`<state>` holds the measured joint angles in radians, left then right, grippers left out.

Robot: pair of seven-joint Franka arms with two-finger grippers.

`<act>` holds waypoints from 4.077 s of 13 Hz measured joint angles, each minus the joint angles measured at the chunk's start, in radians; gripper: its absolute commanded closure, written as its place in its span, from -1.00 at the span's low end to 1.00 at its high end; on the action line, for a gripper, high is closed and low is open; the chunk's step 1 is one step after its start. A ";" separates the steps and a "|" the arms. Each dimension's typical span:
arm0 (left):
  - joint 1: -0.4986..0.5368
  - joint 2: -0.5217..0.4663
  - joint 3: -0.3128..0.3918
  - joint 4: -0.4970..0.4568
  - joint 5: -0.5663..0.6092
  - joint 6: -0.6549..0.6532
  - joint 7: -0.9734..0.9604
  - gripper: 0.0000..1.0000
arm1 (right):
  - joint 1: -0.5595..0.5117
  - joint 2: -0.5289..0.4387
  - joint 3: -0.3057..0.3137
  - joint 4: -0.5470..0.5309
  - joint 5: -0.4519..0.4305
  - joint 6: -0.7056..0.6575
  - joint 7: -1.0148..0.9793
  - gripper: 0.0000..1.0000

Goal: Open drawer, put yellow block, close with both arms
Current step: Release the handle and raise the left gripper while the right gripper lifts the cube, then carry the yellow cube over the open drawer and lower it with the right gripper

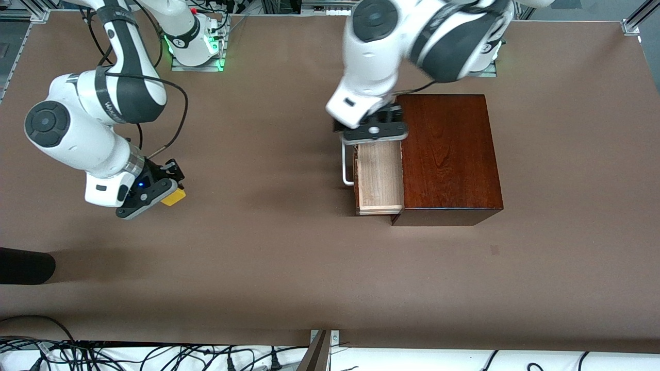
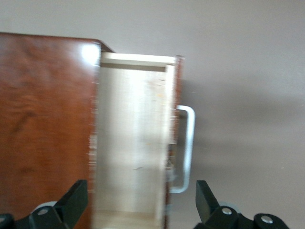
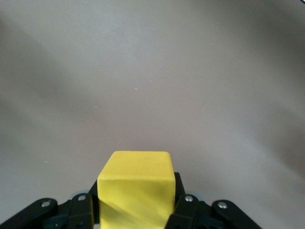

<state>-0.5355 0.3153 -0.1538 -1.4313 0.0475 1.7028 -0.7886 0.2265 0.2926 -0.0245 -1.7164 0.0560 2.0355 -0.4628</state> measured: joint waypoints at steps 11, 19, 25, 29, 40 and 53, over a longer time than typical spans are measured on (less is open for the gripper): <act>0.224 -0.281 0.253 -0.202 -0.055 -0.064 0.682 -1.00 | 0.122 0.000 0.181 0.042 0.002 -0.002 0.103 0.84; 0.256 -0.298 0.334 -0.214 -0.057 -0.097 0.816 -1.00 | 0.296 0.068 0.183 0.145 0.002 -0.001 0.181 0.84; 0.313 -0.302 0.336 -0.211 -0.057 -0.096 0.817 -1.00 | 0.394 0.134 0.184 0.263 0.002 -0.002 0.181 0.84; 0.343 -0.313 0.336 -0.210 -0.057 -0.096 0.817 -1.00 | 0.472 0.207 0.183 0.350 0.001 -0.002 0.181 0.84; 0.356 -0.313 0.337 -0.210 -0.057 -0.096 0.816 -1.00 | 0.605 0.426 0.181 0.594 -0.150 -0.003 0.106 0.83; 0.357 -0.304 0.338 -0.188 -0.057 -0.095 0.816 -1.00 | 0.622 0.527 0.179 0.595 -0.187 0.036 -0.095 0.83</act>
<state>-0.1785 0.0111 0.1839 -1.6192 -0.0094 1.6083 0.0271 0.8480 0.8192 0.1545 -1.1218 -0.1315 2.0712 -0.5573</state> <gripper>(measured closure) 0.000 0.445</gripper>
